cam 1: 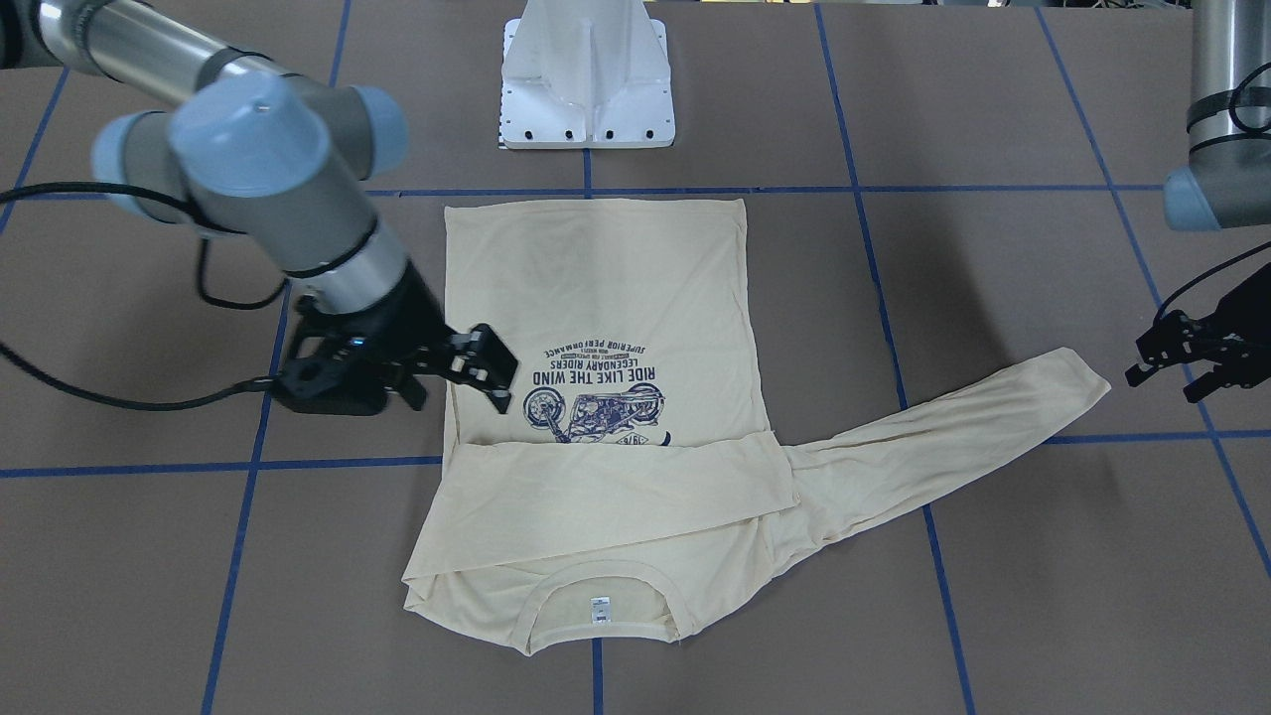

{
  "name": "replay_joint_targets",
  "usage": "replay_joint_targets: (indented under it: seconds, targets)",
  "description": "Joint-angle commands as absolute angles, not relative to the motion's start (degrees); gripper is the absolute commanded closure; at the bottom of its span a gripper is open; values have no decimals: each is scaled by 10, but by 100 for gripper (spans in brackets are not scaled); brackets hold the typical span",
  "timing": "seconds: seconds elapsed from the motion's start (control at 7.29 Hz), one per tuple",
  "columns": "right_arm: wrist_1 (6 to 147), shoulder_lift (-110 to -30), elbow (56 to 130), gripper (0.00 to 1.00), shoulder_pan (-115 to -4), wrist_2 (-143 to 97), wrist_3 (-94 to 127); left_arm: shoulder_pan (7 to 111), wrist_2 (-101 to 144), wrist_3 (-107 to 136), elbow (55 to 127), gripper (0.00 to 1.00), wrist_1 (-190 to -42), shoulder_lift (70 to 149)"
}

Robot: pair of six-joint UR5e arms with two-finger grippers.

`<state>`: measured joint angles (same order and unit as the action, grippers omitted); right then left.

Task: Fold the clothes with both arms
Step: 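Release the sleeve near the collar and withdraw the right gripper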

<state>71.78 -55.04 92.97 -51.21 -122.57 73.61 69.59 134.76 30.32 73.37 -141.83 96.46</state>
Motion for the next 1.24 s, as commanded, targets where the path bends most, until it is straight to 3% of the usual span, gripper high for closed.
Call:
replay_joint_targets:
  seconds: [0.0,0.41,0.69,1.1]
  targets:
    - [715,-651,973,1,-594,-1312,617,675,1347,312,709,26,-1420,969]
    - [714,-706,974,1,-639,-1342,515,658,1347,316,698,30,-1420,973]
    - [713,-715,974,1,-642,-1342,509,655,1347,315,695,37,-1420,973]
    - [713,-718,973,1,-642,-1342,505,650,1346,314,693,39,-1421,973]
